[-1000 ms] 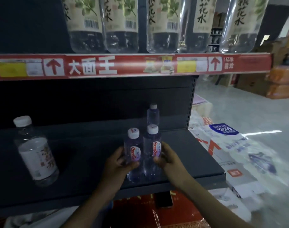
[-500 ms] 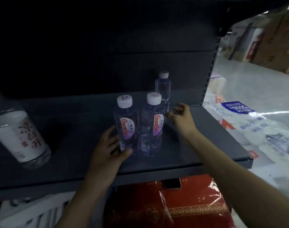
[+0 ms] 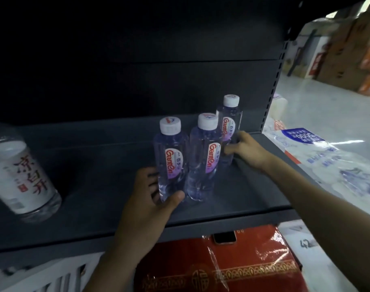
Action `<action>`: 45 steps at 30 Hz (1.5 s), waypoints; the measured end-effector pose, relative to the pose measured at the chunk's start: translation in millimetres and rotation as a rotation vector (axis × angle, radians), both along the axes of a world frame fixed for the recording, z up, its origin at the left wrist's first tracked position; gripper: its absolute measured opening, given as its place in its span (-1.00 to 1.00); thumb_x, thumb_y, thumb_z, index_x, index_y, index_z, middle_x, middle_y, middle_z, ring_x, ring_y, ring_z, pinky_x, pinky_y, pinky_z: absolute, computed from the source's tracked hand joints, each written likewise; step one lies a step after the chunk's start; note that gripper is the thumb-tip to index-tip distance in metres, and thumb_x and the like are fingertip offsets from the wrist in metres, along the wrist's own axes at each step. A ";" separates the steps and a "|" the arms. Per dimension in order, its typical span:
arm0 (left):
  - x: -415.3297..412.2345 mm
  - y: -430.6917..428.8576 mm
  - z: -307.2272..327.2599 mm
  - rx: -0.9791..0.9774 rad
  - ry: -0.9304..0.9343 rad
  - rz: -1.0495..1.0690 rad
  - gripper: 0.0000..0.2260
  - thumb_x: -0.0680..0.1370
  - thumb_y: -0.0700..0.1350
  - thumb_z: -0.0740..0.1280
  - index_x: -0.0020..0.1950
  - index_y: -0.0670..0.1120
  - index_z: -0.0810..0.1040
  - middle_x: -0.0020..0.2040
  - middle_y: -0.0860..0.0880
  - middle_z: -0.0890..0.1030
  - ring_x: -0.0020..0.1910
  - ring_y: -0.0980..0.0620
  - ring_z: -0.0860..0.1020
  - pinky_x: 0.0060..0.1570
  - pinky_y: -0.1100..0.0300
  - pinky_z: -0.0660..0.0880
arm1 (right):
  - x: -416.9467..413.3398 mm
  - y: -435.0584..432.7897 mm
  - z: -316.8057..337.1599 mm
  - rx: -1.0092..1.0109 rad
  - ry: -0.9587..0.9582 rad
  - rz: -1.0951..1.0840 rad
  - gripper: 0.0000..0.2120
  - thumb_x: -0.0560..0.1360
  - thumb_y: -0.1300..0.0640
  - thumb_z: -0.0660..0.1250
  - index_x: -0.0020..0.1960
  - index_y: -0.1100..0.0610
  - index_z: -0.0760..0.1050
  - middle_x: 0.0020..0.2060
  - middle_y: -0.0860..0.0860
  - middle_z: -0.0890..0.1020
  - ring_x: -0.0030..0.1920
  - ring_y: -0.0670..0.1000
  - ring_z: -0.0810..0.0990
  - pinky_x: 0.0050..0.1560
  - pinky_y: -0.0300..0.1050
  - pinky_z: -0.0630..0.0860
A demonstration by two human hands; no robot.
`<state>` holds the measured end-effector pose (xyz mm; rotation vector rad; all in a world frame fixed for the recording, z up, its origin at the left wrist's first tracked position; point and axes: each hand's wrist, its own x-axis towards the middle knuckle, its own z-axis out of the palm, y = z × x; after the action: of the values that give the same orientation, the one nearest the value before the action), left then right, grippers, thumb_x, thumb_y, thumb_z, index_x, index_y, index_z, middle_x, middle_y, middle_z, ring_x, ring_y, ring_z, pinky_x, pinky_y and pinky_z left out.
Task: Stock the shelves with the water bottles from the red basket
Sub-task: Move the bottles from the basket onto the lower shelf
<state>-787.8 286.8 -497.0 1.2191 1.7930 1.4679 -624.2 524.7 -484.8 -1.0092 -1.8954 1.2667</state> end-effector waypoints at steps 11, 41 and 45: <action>3.9 5.8 -0.4 -0.030 0.076 0.006 -0.63 0.54 -0.14 0.37 0.22 0.13 0.29 0.06 0.26 0.51 0.08 0.24 0.54 0.10 0.15 0.49 | 21.4 -41.4 14.4 -0.176 -0.020 0.039 -0.45 0.21 0.41 0.21 0.20 0.29 0.51 0.03 0.35 0.54 -0.21 0.11 0.50 -0.28 -0.25 0.38; 167.1 -185.3 -231.1 -0.737 1.704 -1.076 -0.60 0.61 -0.11 0.18 0.46 0.07 0.34 0.51 -0.16 0.19 0.48 -0.23 0.17 0.39 -0.10 0.26 | 261.7 -378.2 -212.6 -0.153 -1.202 0.262 -0.58 0.52 0.10 0.33 0.36 0.12 0.40 0.24 0.12 0.56 0.19 0.19 0.58 0.17 0.06 0.55; 176.7 -172.3 -246.7 -0.790 1.796 -1.227 -0.59 0.62 -0.12 0.18 0.49 0.02 0.32 0.59 -0.14 0.04 0.56 -0.23 -0.06 0.49 -0.21 -0.08 | 272.8 -378.4 -254.3 -0.139 -1.316 0.298 -0.52 0.54 0.16 0.28 0.44 0.08 0.30 0.27 0.11 0.53 0.17 0.18 0.61 0.06 0.04 0.58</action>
<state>-611.1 114.5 -743.7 2.4735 1.2289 -1.3327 -351.4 146.3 -739.2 -1.9857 -3.0061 0.8967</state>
